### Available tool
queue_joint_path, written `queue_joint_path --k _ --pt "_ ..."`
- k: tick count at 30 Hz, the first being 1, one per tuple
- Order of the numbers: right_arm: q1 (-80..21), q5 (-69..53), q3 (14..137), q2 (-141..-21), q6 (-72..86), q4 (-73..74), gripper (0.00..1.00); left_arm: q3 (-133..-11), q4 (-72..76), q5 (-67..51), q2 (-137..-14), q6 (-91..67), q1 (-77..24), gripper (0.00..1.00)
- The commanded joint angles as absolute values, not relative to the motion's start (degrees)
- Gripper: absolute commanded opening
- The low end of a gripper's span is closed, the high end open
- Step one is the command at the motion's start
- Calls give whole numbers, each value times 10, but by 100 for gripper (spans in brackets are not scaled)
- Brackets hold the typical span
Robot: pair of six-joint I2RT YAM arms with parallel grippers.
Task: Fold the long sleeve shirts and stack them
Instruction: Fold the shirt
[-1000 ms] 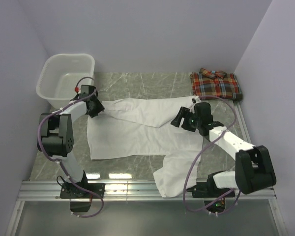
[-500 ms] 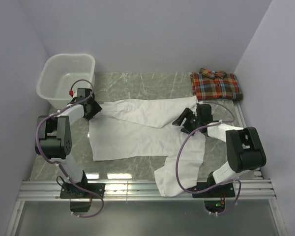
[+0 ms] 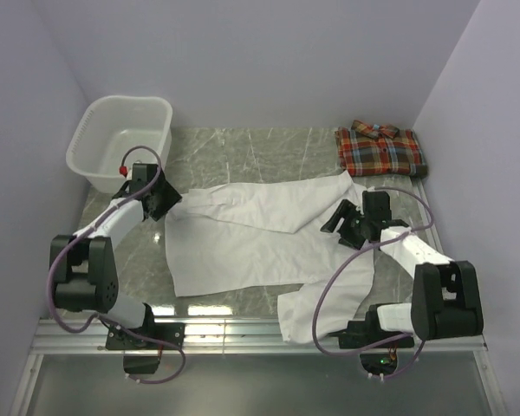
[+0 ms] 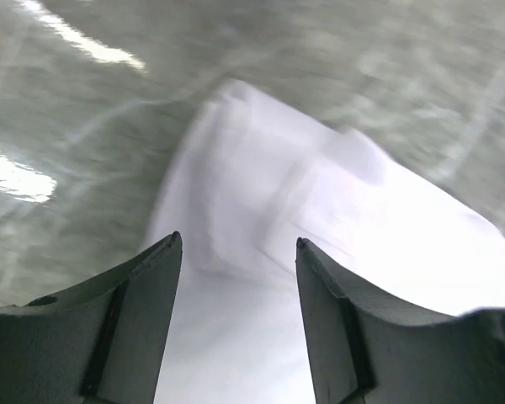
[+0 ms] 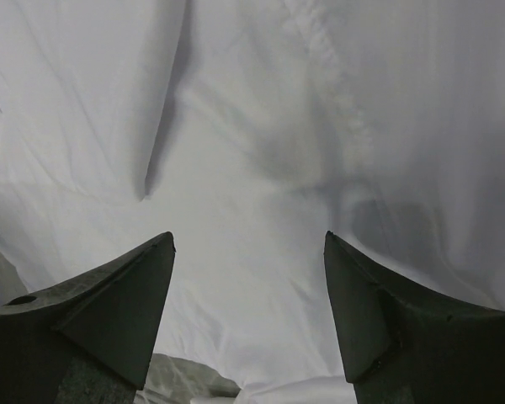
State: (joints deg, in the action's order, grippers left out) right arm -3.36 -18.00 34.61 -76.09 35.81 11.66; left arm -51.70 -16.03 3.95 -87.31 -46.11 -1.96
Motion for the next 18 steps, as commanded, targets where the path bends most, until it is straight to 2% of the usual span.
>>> queue_joint_path --k 1,4,11,18 --pt "-50 -156 377 -715 306 149 79 -548 -148 5 -825 -440 -52 62" --pt "-69 -149 387 -692 297 149 79 -576 -155 5 -858 -431 -67 62" --pt "-86 -150 378 -660 285 140 86 -614 -165 -2 -965 -413 -75 61" --pt "-88 -151 367 -655 279 136 87 -627 -163 -3 -1005 -402 -85 60"
